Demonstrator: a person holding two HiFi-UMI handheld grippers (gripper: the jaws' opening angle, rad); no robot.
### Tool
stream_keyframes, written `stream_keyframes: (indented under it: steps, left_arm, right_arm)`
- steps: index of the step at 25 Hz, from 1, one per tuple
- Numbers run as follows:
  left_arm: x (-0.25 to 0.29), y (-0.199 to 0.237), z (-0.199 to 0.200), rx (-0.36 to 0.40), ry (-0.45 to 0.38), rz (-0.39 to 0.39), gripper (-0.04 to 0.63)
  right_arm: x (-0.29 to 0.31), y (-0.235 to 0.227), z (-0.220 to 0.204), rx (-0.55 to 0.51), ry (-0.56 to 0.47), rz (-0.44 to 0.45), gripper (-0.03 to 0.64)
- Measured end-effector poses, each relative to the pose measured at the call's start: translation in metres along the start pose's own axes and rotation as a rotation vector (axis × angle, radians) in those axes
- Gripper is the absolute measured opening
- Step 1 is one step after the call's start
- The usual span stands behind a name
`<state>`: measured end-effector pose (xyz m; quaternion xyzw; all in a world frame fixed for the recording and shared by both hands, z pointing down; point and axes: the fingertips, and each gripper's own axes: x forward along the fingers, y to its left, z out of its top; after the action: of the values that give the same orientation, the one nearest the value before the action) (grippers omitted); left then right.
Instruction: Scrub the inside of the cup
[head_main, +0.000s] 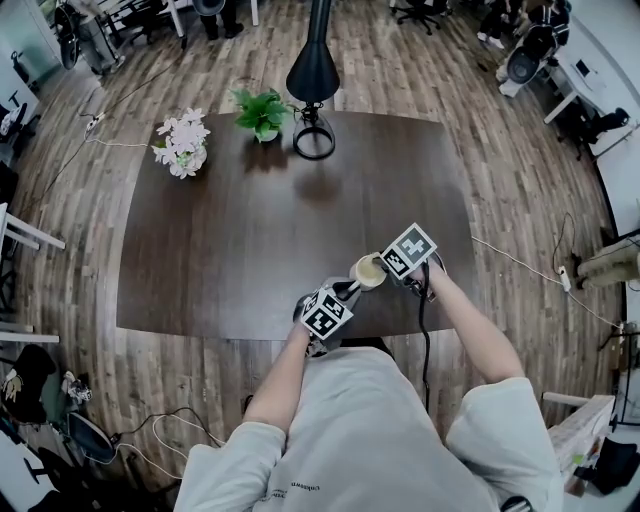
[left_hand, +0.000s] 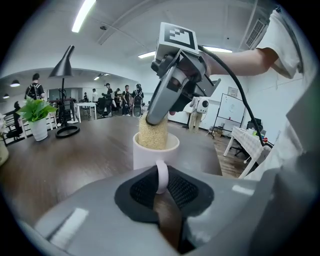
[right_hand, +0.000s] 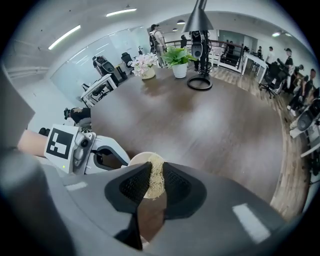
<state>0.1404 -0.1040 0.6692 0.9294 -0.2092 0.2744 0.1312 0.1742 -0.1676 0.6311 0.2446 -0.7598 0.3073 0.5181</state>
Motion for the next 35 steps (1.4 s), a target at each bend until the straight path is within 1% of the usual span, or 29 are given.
stream_keyframes:
  steps: [6,11,27,35]
  left_arm:
    - [-0.001,0.0,-0.001,-0.014,-0.006,0.009,0.051]
    - [0.0,0.003,-0.002,-0.018,-0.011,0.017,0.051]
    - [-0.001,0.001,-0.001,-0.026,-0.013,0.023,0.052]
    - [0.001,0.002,-0.002,-0.028,-0.016,0.032,0.052]
  right_arm:
    - [-0.006,0.003,-0.007,-0.035,0.045,-0.015,0.098]
    - [-0.006,0.009,-0.011,-0.063,0.072,-0.002,0.095]
    - [0.012,0.033,-0.02,-0.063,0.113,0.075,0.091]
    - [0.035,0.034,-0.021,-0.072,0.155,0.074,0.087]
